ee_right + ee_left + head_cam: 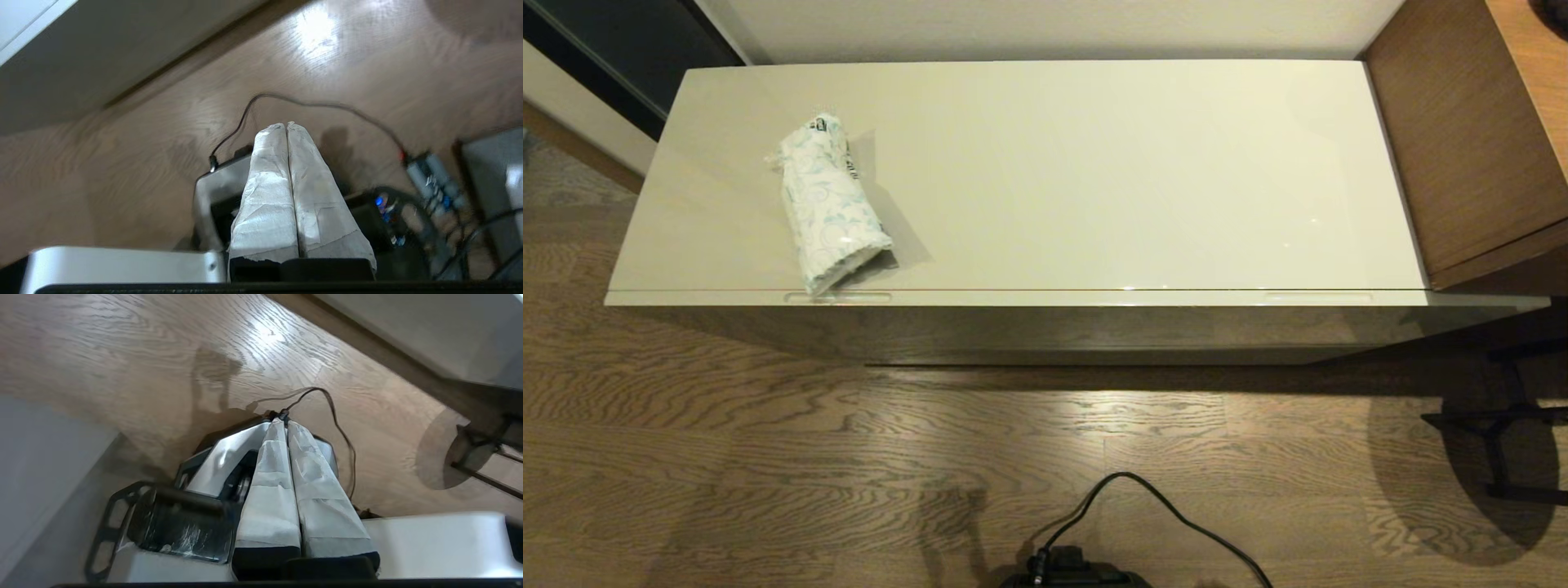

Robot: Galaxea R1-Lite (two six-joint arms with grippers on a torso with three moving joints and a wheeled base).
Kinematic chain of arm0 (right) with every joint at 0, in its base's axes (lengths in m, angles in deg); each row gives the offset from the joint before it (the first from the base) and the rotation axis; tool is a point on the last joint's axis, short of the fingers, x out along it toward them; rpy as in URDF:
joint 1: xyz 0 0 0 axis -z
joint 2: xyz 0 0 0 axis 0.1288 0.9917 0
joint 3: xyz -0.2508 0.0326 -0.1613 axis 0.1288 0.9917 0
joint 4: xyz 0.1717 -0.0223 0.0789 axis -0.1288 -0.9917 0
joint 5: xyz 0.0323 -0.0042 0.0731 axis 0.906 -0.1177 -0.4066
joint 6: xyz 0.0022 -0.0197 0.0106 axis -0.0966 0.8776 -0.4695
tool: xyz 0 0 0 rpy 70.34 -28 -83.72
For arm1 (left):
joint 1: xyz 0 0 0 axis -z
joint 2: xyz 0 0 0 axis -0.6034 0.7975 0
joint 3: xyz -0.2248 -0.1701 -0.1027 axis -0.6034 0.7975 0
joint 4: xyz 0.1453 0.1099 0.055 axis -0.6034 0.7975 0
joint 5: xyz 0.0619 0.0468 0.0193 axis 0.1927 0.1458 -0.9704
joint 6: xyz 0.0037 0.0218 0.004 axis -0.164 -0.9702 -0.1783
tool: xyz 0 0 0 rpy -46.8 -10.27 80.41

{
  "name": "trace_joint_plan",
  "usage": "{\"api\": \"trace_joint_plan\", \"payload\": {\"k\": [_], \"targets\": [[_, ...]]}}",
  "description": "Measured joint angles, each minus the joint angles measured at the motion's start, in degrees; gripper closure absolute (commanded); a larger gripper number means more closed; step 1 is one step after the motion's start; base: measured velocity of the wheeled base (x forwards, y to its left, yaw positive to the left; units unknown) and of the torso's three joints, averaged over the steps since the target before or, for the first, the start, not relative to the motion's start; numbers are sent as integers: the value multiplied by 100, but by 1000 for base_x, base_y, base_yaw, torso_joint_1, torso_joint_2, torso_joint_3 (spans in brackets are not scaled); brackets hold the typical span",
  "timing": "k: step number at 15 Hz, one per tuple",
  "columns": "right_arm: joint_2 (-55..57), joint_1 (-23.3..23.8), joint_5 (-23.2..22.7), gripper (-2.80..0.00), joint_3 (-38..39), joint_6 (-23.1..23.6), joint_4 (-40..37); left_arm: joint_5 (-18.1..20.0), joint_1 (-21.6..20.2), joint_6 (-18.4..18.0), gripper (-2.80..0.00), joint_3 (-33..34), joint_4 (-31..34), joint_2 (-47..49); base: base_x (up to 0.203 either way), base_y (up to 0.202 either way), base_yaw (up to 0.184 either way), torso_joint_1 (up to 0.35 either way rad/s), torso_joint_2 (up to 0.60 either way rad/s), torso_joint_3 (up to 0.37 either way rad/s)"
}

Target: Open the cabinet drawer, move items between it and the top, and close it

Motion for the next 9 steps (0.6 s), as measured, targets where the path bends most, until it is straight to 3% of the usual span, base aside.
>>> {"api": "trace_joint_plan", "payload": {"k": [5,9], "targets": [[-795,-50,-128,0,631,947,128,-76,-55,-89,0,510,-165,-490,0,0,0,0,0,0],[-927,-50,-5,0,1534,973,1672,-661,-87,-1108,0,1264,-1272,-745,0,0,0,0,0,0]]}}
